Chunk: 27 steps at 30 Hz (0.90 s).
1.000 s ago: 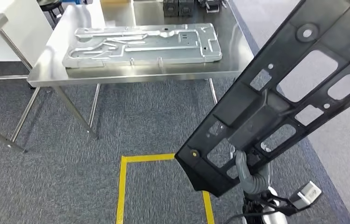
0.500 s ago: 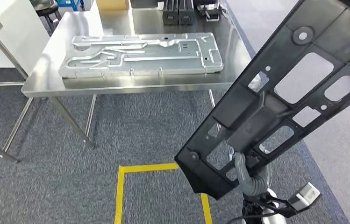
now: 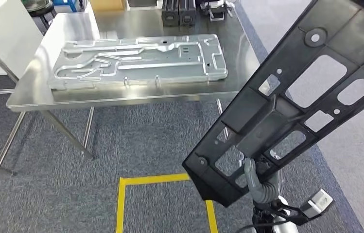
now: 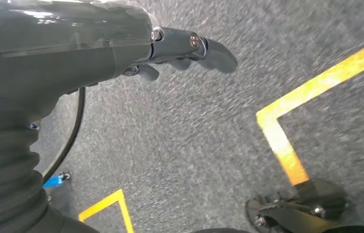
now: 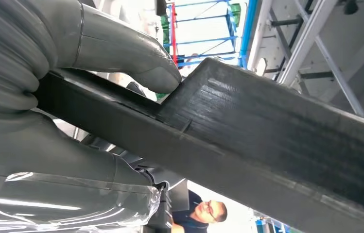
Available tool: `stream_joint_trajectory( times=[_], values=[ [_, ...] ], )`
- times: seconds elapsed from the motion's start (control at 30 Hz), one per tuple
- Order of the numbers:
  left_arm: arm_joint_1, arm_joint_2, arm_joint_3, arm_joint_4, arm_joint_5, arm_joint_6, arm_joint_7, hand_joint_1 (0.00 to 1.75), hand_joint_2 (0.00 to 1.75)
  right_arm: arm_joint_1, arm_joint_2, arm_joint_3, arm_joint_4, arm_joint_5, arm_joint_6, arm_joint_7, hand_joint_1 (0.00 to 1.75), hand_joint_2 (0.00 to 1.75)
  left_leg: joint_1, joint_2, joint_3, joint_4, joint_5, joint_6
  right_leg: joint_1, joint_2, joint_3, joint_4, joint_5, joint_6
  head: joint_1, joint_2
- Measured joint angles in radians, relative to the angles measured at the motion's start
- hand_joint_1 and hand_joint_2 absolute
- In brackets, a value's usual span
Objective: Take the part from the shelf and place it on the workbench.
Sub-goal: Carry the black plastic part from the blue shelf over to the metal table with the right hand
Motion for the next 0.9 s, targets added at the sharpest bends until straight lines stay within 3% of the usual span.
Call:
stream_joint_trajectory(
  times=[0.1,0.13,0.17,0.2,0.27,0.3,0.33,0.43,0.5,0.6,0.67,0.7,0.77,0.83,0.87,0.9],
  values=[
    [0.001,0.0,0.0,0.0,0.0,-0.002,0.002,0.0,1.75,0.0,0.0,0.0,0.0,-0.001,0.0,0.0,1.75,1.75,0.0,0.001,-0.122,0.176,-0.063,-0.002,0.005,-0.001,0.026,-0.001,-0.022,-0.009,0.0,0.0],
    [0.003,0.0,0.0,0.0,0.0,-0.002,0.002,0.0,1.75,0.0,0.0,0.0,0.0,-0.001,0.0,0.0,1.75,1.75,0.0,0.001,-0.15,0.199,-0.075,0.0,0.007,0.0,0.036,-0.001,-0.03,-0.01,0.0,0.0],
    [0.005,0.0,0.0,0.0,0.0,-0.002,0.002,0.0,1.75,0.0,0.0,0.0,0.001,-0.001,0.0,0.0,1.75,1.75,-0.001,0.001,-0.164,0.19,-0.068,0.004,0.009,0.001,0.048,-0.001,-0.039,-0.011,0.0,0.0],
    [0.006,0.0,0.0,0.0,0.0,-0.002,0.002,0.0,1.75,0.0,0.0,0.0,0.001,-0.001,0.0,0.0,1.75,1.75,-0.004,0.001,-0.163,0.15,-0.037,0.011,0.011,0.002,0.061,-0.002,-0.048,-0.011,0.0,0.0],
    [0.008,0.001,0.0,0.0,0.001,-0.002,0.002,0.0,1.75,-0.002,0.0,0.0,0.002,-0.001,0.0,0.0,1.75,1.75,-0.013,0.001,-0.138,0.028,0.062,0.029,0.015,0.003,0.086,-0.002,-0.068,-0.008,0.0,0.0],
    [0.008,0.001,0.0,0.0,0.002,-0.002,0.002,0.0,1.75,-0.002,0.0,0.0,0.003,-0.002,0.001,0.0,1.75,1.75,-0.018,0.0,-0.127,-0.019,0.095,0.035,0.016,0.004,0.094,-0.003,-0.077,-0.004,0.0,0.0],
    [0.009,0.002,0.0,0.0,0.002,-0.002,0.002,0.0,1.75,-0.003,0.0,0.0,0.004,-0.002,0.001,0.0,1.75,1.75,-0.023,0.0,-0.12,-0.046,0.114,0.041,0.017,0.005,0.101,-0.004,-0.084,0.001,0.0,0.0],
    [0.009,0.001,0.0,0.0,0.002,-0.002,0.002,0.0,1.75,-0.005,0.0,0.0,0.005,-0.002,0.001,0.0,1.75,1.75,-0.022,-0.001,-0.094,-0.07,0.117,0.051,0.016,0.006,0.114,0.012,-0.084,0.019,0.0,0.0],
    [0.008,-0.001,0.0,0.0,0.001,-0.002,0.002,0.0,1.75,-0.007,0.0,0.0,0.006,-0.002,0.001,0.0,1.75,1.75,-0.018,-0.002,-0.067,-0.082,0.115,0.058,0.014,0.005,0.089,0.075,-0.091,0.028,0.0,0.0],
    [0.005,-0.002,0.0,0.0,0.002,-0.003,0.002,0.0,1.75,-0.008,0.0,0.0,0.006,-0.002,0.002,0.0,1.75,1.75,-0.017,-0.003,-0.045,-0.088,0.097,0.064,0.008,0.004,-0.03,0.238,-0.158,0.042,0.0,0.0],
    [0.007,-0.002,0.0,0.0,0.002,-0.003,0.002,0.0,1.75,-0.008,0.0,0.0,0.006,-0.002,0.002,0.0,1.75,1.75,-0.017,-0.004,-0.027,-0.088,0.08,0.062,0.005,0.003,-0.083,0.266,-0.185,0.048,0.0,0.0],
    [0.008,-0.003,0.0,0.0,0.003,-0.003,0.002,0.0,1.75,-0.008,0.0,0.0,0.006,-0.002,0.002,0.0,1.75,1.75,-0.016,-0.005,-0.014,-0.088,0.07,0.061,0.003,0.003,-0.086,0.235,-0.167,0.05,0.0,0.0],
    [0.008,-0.004,0.0,0.0,0.002,-0.003,0.002,0.0,1.75,-0.008,0.0,0.0,0.007,-0.002,0.003,0.0,1.75,1.75,-0.017,-0.006,0.013,-0.087,0.049,0.056,0.003,0.002,-0.065,0.114,-0.064,0.046,0.0,0.0],
    [0.006,-0.005,0.0,0.0,0.001,-0.003,0.002,0.0,1.75,-0.009,0.0,0.0,0.008,-0.002,0.004,0.0,1.75,1.75,-0.019,-0.008,0.029,-0.088,0.029,0.045,0.008,0.001,-0.047,0.03,0.016,0.033,0.001,0.0],
    [0.005,-0.006,0.0,0.001,-0.001,-0.003,0.001,0.0,1.75,-0.009,0.0,0.0,0.008,-0.002,0.004,0.0,1.75,1.75,-0.02,-0.009,0.034,-0.087,0.024,0.039,0.01,0.001,-0.044,0.016,0.03,0.025,0.001,0.0],
    [0.004,-0.005,0.0,0.001,-0.002,-0.002,0.001,0.0,1.75,-0.011,0.0,0.0,0.009,-0.002,0.004,0.0,1.75,1.75,-0.02,-0.01,0.037,-0.086,0.023,0.033,0.012,0.002,-0.04,0.013,0.024,0.017,0.001,0.0]
  ],
)
